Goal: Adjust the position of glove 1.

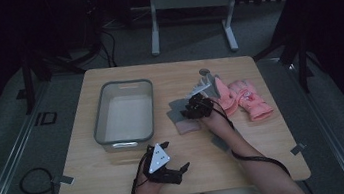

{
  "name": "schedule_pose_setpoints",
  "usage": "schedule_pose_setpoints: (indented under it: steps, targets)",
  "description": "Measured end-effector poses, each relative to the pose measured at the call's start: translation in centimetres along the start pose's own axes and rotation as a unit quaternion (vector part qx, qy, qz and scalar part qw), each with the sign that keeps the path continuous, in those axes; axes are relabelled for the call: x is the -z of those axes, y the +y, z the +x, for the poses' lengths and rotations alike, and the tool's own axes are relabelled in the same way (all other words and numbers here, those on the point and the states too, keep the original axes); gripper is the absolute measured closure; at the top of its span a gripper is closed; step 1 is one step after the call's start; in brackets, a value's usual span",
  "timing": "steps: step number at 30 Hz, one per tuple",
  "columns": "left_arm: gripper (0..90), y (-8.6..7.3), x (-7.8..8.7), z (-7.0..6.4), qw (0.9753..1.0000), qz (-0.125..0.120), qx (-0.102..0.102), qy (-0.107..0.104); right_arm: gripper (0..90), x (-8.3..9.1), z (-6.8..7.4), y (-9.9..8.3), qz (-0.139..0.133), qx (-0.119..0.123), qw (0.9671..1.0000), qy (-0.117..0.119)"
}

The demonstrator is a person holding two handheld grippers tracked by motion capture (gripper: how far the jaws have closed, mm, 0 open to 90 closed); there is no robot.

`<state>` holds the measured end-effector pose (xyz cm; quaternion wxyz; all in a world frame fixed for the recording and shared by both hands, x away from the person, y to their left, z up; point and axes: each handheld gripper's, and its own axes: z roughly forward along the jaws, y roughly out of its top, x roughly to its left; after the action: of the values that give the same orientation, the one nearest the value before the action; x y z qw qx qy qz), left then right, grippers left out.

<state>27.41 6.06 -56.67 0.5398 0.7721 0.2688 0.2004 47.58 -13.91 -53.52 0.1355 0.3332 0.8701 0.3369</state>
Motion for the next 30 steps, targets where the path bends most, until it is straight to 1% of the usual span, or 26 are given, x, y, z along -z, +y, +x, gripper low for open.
schedule_pose_setpoints:
  steps: [1,2,3,5,6,7,8,9,10,11,12,13,14,15,17,18,19,20,21,24,26,27,29,30]
  targets:
    - [1.1,0.0,0.0,0.0,1.0,0.0,0.0,0.0,60.2,0.0,0.0,0.0,0.0,0.0,1.0,0.0]
    - [1.1,0.0,0.1,0.1,1.0,-0.005,0.004,0.002,60.2,-0.2,0.1,0.1,0.001,0.005,1.0,-0.003]
    - [1.1,0.0,0.1,0.1,0.9999,-0.006,0.008,0.006,60.3,-0.7,0.2,0.1,0.012,0.006,0.9999,-0.004]
    - [1.1,-0.1,0.1,0.1,0.9999,-0.008,0.008,0.009,60.4,-1.3,0.3,0.0,0.028,0.015,0.9994,-0.013]
    - [1.1,-0.1,0.1,0.1,0.9999,-0.008,0.008,0.009,60.4,-1.3,0.3,0.0,0.028,0.015,0.9994,-0.013]
    - [1.1,-0.1,0.1,0.0,0.9999,-0.01,0.007,0.011,60.8,-1.4,0.2,-0.1,0.025,0.009,0.9996,-0.008]
    - [1.1,-0.1,0.1,0.0,0.9999,-0.01,0.007,0.011,60.8,-1.4,0.2,-0.1,0.025,0.009,0.9996,-0.008]
    - [1.1,-0.1,0.2,-0.1,0.9998,-0.01,-0.001,0.015,67.2,-1.5,-0.1,0.1,0.031,-0.009,0.9995,-0.006]
    - [1.2,-0.1,0.1,-0.2,0.9998,-0.009,-0.004,0.017,69.2,-1.5,-0.1,0.1,0.033,-0.01,0.9994,-0.011]
    - [1.1,-0.1,0.1,-0.2,0.9998,-0.009,-0.004,0.017,69.2,-1.5,-0.1,0.1,0.033,-0.01,0.9994,-0.011]
    - [1.2,-0.1,0.2,-0.3,0.9997,-0.011,-0.005,0.021,74.3,-1.5,0.1,0.2,0.035,-0.012,0.9992,-0.016]
    - [1.1,-0.1,0.2,-0.3,0.9997,-0.011,-0.005,0.021,74.3,-1.5,0.1,0.2,0.035,-0.012,0.9992,-0.016]
    - [1.1,-0.1,0.2,-0.3,0.9996,-0.012,-0.005,0.023,77.0,-1.5,0.1,0.2,0.035,-0.017,0.9991,-0.018]
    - [1.1,-0.1,0.2,-0.3,0.9995,-0.014,-0.005,0.028,82.3,-1.5,0.1,0.3,0.035,-0.035,0.9986,-0.018]
    - [1.1,-0.1,0.2,-0.3,0.9995,-0.012,-0.005,0.03,83.9,-1.5,0.2,0.4,0.037,-0.039,0.9983,-0.019]
    - [1.1,-0.1,0.2,-0.3,0.9993,-0.01,-0.003,0.034,84.8,-1.0,0.5,0.6,0.045,-0.049,0.9973,-0.03]
    - [0.8,-0.1,0.1,-0.2,0.9994,-0.009,-0.001,0.034,85.0,-0.7,0.7,0.7,0.045,-0.055,0.997,-0.031]
    - [0.0,-0.1,0.1,-0.2,0.9994,-0.009,-0.001,0.034,85.0,-0.7,0.7,0.7,0.045,-0.055,0.997,-0.031]
    - [0.0,0.0,0.1,-0.2,0.9992,-0.004,0.001,0.04,85.1,0.3,1.3,0.8,0.037,-0.06,0.997,-0.031]
    - [0.0,-0.1,0.2,-0.3,0.999,-0.005,-0.003,0.044,85.3,2.6,2.0,1.0,0.015,-0.084,0.996,-0.026]
    - [0.0,-0.1,0.2,-0.3,0.999,-0.003,-0.003,0.045,85.3,4.3,2.7,1.0,0.0,-0.09,0.9955,-0.032]
    - [0.0,-0.1,0.1,-0.2,0.9993,-0.004,-0.003,0.038,85.4,5.2,2.9,1.0,-0.008,-0.095,0.995,-0.029]
    - [0.0,-0.1,0.2,-0.2,0.9993,-0.003,-0.004,0.037,85.4,6.7,3.6,0.8,-0.02,-0.098,0.9945,-0.031]
    - [0.0,-0.1,0.2,-0.2,0.9994,-0.006,-0.002,0.033,85.4,7.4,4.0,0.7,-0.024,-0.102,0.9941,-0.03]
